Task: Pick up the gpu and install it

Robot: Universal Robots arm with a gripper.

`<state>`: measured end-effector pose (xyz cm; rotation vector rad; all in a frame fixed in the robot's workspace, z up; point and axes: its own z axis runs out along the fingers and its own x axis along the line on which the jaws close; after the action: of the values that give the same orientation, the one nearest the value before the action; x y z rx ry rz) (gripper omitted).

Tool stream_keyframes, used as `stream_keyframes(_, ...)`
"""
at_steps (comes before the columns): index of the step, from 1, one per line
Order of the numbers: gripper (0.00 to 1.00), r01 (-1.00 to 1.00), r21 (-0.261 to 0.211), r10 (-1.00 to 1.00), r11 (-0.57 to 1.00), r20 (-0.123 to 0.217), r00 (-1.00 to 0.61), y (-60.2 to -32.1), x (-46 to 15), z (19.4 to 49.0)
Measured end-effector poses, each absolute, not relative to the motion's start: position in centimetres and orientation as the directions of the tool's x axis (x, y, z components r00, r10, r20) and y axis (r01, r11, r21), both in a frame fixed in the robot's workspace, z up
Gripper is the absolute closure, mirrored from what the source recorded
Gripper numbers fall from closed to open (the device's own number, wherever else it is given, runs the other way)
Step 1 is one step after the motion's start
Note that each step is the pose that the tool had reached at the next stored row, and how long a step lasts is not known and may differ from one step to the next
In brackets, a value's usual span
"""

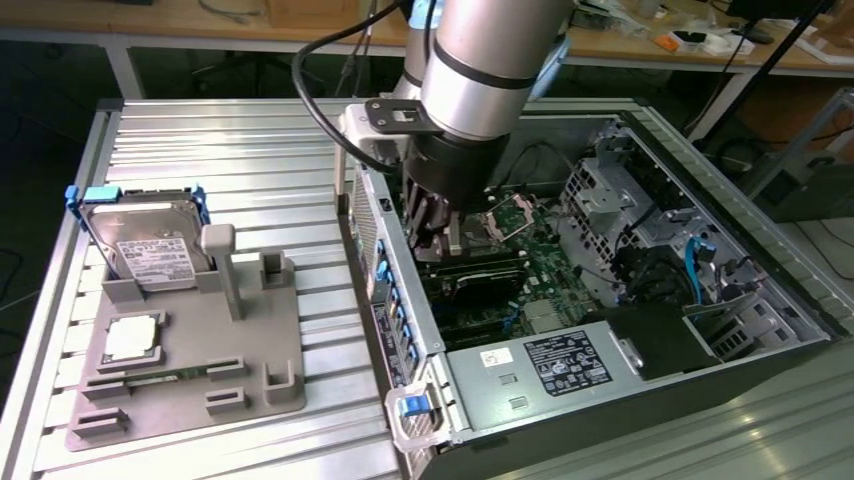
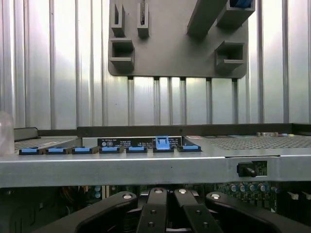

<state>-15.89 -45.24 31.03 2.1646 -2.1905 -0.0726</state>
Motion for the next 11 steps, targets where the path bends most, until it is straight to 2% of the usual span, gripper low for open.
stream_keyframes(11,0.89,-0.997,0.076,-1.0,0.012,0.007,-0.012,-45.22,-15.35,30.52)
